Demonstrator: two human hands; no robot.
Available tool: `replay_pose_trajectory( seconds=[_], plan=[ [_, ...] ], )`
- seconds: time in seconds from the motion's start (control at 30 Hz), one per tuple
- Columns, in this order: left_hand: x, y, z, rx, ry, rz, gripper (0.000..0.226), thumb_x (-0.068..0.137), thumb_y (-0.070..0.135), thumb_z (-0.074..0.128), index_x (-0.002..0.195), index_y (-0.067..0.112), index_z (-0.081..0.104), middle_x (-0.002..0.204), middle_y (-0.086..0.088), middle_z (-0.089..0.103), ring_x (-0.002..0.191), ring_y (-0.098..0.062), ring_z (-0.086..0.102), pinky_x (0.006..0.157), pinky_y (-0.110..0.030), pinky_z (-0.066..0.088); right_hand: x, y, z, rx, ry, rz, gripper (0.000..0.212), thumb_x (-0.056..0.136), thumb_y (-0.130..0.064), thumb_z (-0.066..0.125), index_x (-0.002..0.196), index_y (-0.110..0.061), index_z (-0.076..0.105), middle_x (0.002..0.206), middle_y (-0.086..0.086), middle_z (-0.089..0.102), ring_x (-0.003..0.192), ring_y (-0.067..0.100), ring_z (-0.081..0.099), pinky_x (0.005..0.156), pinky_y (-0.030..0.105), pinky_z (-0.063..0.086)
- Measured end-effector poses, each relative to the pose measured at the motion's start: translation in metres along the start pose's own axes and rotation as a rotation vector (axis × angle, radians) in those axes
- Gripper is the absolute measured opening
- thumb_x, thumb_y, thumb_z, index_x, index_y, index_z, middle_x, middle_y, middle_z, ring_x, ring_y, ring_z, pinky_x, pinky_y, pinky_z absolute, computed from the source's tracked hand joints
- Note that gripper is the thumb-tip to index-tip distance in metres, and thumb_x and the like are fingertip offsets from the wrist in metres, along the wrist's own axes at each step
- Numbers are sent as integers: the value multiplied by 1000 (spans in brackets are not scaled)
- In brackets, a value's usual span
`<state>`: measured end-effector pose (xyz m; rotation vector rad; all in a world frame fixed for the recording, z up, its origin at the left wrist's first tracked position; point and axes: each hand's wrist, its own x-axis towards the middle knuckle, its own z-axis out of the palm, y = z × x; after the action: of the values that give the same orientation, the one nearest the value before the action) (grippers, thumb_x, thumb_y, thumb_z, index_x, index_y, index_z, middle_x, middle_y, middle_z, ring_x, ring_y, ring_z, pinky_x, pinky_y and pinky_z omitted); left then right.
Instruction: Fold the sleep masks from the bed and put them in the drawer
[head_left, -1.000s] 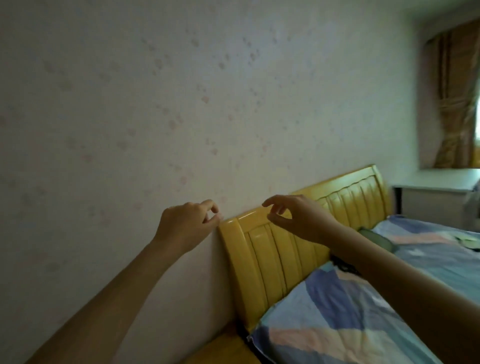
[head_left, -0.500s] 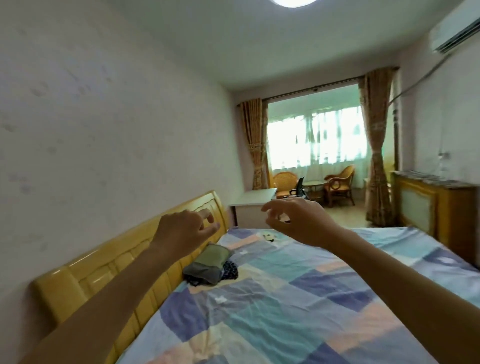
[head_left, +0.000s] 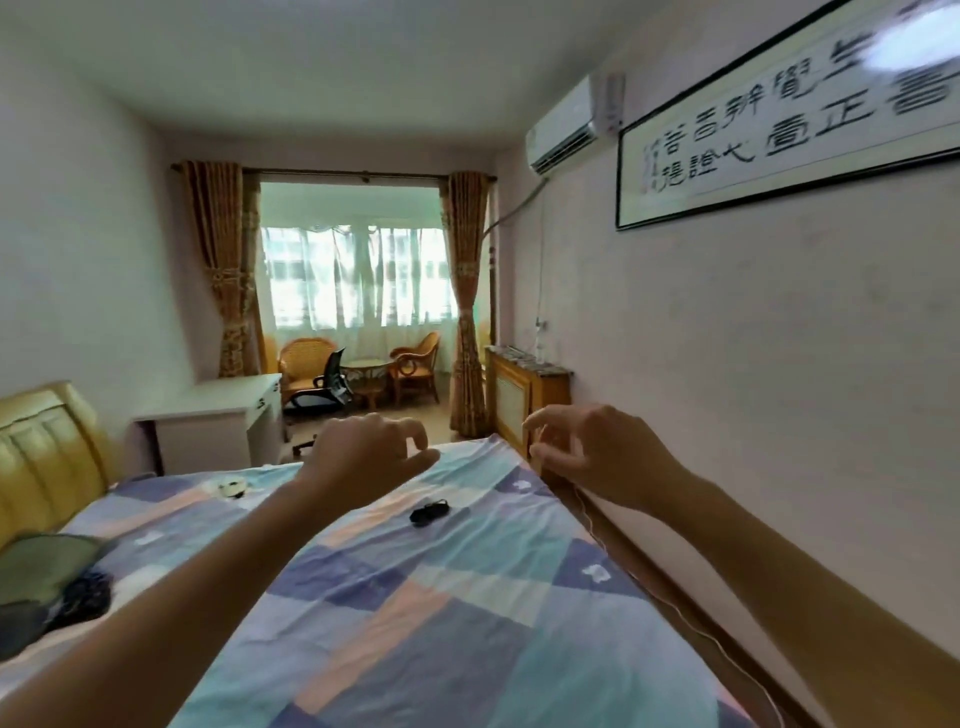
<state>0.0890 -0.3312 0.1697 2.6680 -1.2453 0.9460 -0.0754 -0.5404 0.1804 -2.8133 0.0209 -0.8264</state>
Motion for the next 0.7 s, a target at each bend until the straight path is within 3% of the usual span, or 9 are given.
replay_pose_trajectory(
  seconds=[0.2,0.33,0.53,0.7],
  plan=[
    [105,99,45,-32,-21,168,38,89,63,40,108,37,60,90,12,70,75,-7,64,52,-22,36,-26,122,-32,-88,-4,173,24,88,-40,57,111,-33,63,99,-13,67,92,8,61,82,30,52],
    [179,152,77,-124,41,214,34,90,60,43,106,36,62,87,15,69,65,0,53,47,-16,28,-18,204,-42,-113,-15,241,27,90,-41,55,115,-34,60,98,-17,63,95,4,58,78,23,44],
    [302,266,146,-226,40,317,38,90,61,42,110,35,61,81,15,65,61,0,51,47,-16,29,-21,331,-60,-190,-138,400,31,90,-45,53,119,-34,58,107,-17,64,99,6,57,81,25,43],
    [385,374,187,-345,24,422,39,88,65,39,107,39,60,91,16,69,74,-3,61,59,-20,46,-41,438,-102,-246,-95,511,28,90,-46,51,116,-38,58,97,-24,60,94,2,56,76,23,39]
  ],
)
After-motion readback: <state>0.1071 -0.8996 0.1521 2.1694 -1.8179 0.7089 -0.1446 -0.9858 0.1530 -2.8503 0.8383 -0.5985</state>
